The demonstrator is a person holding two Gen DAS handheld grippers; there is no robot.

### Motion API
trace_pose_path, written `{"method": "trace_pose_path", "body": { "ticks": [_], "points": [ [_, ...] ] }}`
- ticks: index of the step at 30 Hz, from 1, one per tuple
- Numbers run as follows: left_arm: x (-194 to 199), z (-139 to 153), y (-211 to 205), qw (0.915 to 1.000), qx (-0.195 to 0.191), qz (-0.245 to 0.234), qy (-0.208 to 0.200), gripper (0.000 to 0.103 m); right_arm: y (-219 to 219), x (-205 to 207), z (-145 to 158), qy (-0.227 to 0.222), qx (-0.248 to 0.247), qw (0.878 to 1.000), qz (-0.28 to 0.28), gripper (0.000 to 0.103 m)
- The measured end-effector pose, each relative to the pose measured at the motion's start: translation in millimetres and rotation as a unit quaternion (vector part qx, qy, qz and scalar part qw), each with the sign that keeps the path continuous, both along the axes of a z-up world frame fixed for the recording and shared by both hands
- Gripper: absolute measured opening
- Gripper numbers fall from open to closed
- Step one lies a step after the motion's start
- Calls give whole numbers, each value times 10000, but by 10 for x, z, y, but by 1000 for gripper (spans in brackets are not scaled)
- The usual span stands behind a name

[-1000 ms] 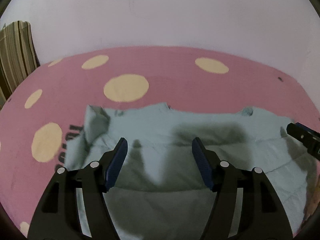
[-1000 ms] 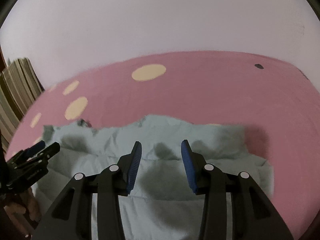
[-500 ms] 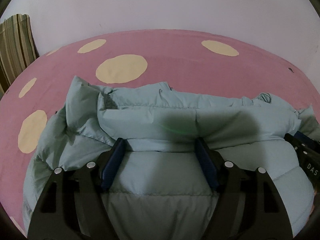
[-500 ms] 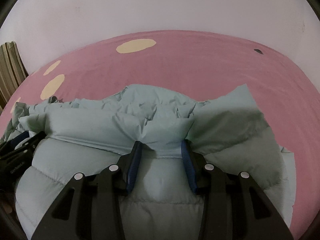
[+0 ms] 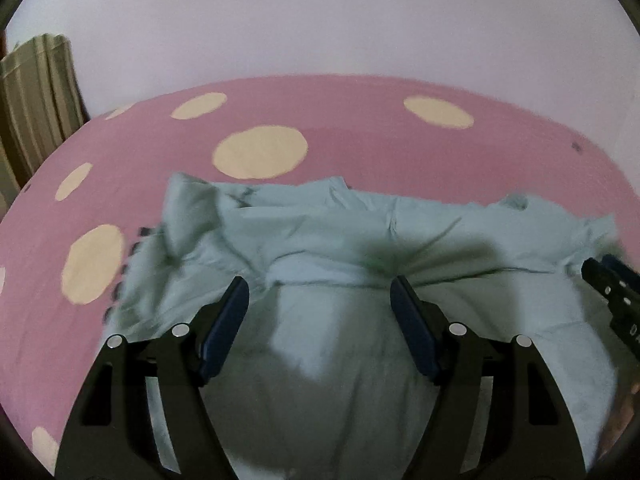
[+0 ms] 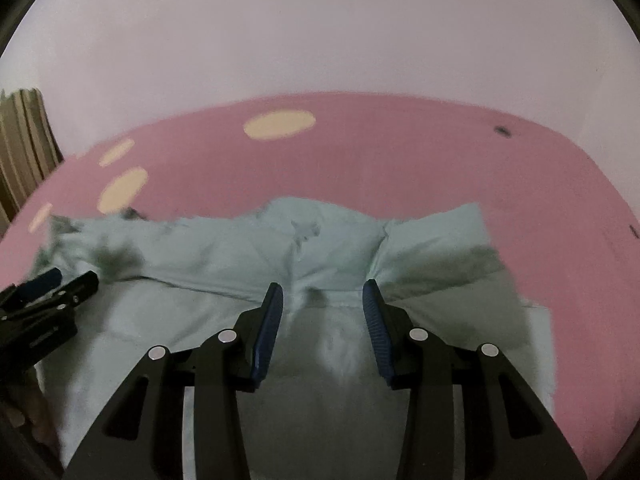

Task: Fold large clothes

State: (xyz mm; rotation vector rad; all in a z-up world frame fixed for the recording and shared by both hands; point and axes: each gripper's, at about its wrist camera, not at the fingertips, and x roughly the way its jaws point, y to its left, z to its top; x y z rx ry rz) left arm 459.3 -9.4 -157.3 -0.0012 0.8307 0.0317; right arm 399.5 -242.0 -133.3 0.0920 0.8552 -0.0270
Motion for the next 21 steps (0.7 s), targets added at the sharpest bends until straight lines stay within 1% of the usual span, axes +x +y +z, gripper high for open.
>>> {"method": "trace_pose_path", "body": {
  "ticks": [3, 5, 9, 13, 16, 18, 21],
  "points": [
    [-264, 112, 100, 9996, -190, 97, -202, 73, 68, -245, 139, -225, -79, 9996, 134, 42],
    [-373, 79, 133, 9996, -201, 115, -190, 73, 102, -342, 123, -221, -144, 9995, 192, 42],
    [-394, -126, 174, 9998, -149, 151, 37, 73, 150, -420, -84, 16, -225, 9995, 242, 42],
    [-360, -286, 122, 9999, -21, 31, 168, 74, 149, -386, -302, 267, -259, 9990, 268, 43],
    [-322, -369, 120, 9998, -43, 22, 217, 73, 112, -334, -394, 396, -64, 9989, 238, 43],
    [-334, -333, 120, 9998, -36, 18, 197, 73, 99, -350, -348, 380, 1, 9990, 229, 43],
    [-454, -143, 175, 9999, -67, 4, 108, 72, 48, -446, -184, 284, 85, 9994, 173, 43]
  ]
}}
